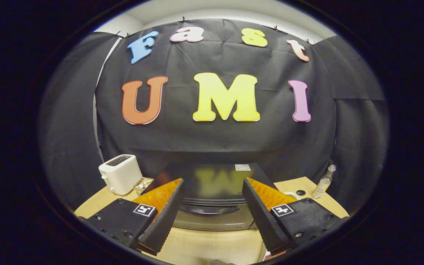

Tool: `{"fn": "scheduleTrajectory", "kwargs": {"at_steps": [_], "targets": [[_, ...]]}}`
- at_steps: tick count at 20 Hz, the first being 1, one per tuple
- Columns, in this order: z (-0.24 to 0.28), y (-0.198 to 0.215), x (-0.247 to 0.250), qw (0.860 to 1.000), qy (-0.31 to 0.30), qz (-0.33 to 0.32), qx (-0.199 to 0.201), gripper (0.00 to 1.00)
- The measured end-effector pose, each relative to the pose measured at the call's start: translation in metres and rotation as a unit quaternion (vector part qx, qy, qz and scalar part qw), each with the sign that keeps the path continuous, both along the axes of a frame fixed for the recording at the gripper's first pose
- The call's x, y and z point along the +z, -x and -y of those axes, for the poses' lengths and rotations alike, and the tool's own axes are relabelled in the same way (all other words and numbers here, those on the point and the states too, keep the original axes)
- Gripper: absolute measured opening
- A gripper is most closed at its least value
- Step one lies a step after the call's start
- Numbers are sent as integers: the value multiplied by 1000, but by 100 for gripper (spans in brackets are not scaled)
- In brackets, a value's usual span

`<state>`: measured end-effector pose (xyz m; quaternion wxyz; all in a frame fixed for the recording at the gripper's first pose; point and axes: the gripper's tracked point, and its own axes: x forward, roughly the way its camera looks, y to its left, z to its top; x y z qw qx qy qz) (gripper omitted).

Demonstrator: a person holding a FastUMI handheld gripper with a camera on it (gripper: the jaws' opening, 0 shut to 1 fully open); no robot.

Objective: Open the toaster oven, put the food inside, and close the toaster oven door.

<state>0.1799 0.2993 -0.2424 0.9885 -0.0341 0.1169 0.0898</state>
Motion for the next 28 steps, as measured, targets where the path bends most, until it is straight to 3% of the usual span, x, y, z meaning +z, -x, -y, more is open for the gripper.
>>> {"fn": "scheduleTrajectory", "kwargs": {"at_steps": [7,12,28], "targets": [[-4,-26,-62,998,17,-60,-14,100],[-3,-21,-63,997,-2,-73,-14,100],[14,72,-102,993,12,-118,-14,100]]}}
